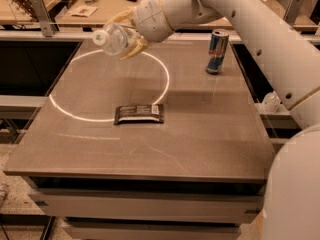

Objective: Knock blue plastic bottle over

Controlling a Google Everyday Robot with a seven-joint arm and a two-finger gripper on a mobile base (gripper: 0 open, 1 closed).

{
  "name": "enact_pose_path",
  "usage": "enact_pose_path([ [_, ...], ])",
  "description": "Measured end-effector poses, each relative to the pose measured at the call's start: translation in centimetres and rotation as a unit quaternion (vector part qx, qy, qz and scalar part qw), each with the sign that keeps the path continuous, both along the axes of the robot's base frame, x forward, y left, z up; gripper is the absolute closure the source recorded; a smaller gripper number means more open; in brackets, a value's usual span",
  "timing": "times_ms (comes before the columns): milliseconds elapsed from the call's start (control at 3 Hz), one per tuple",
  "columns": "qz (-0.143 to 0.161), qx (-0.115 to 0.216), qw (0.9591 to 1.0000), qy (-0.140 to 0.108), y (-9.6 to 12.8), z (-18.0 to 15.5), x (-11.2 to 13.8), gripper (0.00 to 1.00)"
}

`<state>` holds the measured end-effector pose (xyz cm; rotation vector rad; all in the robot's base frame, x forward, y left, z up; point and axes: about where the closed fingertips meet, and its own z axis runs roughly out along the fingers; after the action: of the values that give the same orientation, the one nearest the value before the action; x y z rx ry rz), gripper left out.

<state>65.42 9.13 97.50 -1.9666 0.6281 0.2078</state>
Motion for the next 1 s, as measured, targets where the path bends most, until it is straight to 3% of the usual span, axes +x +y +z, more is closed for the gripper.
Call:
enact_pose_path([
  [333,0.014,-0.024,0.9996,0.009,-0.43,-1.22,-0.67,1.00],
  [667,0.013,-0.045,0.9989,-0.003,-0.45,-1.56,-0.59,1.00],
  [1000,0.028,-0.106,0.9929,-0.048,-0.54,-1.75,-0.74,1.00],
])
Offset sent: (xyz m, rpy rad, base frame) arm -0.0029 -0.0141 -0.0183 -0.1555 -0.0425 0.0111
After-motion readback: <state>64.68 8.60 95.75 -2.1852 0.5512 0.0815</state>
